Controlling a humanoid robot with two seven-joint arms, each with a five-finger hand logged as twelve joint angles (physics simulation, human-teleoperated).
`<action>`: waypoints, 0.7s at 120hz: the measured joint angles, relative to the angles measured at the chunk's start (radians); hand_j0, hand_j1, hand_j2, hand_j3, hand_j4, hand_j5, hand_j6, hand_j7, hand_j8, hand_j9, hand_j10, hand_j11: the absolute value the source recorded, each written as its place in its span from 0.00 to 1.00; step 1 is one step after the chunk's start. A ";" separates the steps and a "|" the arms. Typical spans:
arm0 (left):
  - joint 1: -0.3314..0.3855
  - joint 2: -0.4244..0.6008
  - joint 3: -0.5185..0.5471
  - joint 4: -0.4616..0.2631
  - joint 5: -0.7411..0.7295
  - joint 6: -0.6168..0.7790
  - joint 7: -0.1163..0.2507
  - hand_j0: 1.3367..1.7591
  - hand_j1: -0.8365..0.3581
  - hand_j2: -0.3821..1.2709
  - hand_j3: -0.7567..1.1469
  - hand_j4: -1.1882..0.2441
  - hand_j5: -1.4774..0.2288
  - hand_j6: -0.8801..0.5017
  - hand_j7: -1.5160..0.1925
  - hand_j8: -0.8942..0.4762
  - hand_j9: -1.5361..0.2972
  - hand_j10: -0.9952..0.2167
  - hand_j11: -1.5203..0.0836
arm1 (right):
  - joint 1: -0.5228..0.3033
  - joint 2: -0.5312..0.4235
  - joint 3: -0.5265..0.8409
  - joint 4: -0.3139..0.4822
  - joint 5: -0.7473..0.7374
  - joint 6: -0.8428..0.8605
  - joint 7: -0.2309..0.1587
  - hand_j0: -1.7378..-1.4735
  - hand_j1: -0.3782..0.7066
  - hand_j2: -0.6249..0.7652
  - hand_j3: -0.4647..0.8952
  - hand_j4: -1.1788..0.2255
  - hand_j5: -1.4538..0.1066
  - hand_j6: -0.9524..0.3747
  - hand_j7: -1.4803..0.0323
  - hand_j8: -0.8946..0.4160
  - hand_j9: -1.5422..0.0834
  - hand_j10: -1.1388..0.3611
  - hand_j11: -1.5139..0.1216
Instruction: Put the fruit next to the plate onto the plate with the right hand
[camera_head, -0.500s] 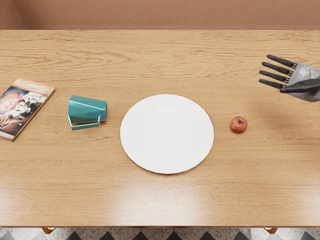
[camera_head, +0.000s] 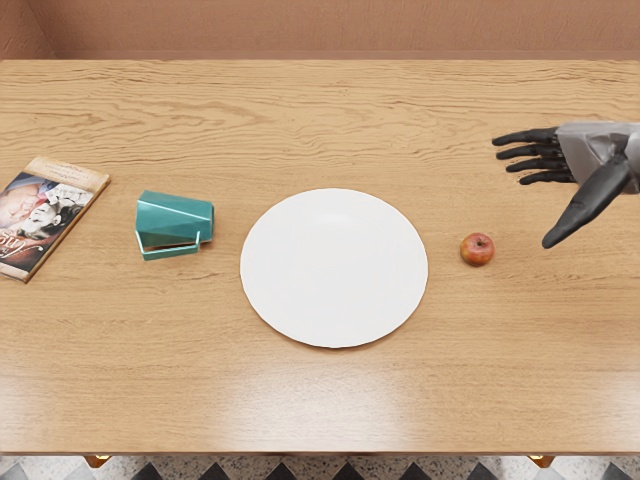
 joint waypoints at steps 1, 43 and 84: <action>0.000 0.000 0.000 0.000 0.000 0.000 0.000 0.76 0.99 0.23 0.40 0.83 0.87 0.64 0.89 0.65 0.84 0.82 0.95 | 0.003 0.003 -0.006 0.006 -0.018 -0.017 -0.005 0.30 0.14 0.44 0.34 0.76 0.84 0.64 0.89 0.60 0.86 0.69 0.84; 0.000 0.000 0.000 0.000 0.000 0.000 0.000 0.76 0.99 0.23 0.40 0.83 0.87 0.64 0.89 0.65 0.84 0.82 0.95 | 0.050 0.249 -0.387 0.157 -0.546 -0.772 -0.068 0.30 0.16 0.43 0.34 0.75 0.83 0.62 0.87 0.58 0.85 0.67 0.83; 0.000 0.000 0.000 0.000 0.000 0.000 0.000 0.76 0.99 0.23 0.40 0.83 0.87 0.64 0.89 0.65 0.84 0.82 0.95 | 0.029 0.417 -0.545 0.047 -0.676 -0.986 -0.070 0.30 0.13 0.44 0.34 0.77 0.86 0.65 0.90 0.61 0.88 0.70 0.85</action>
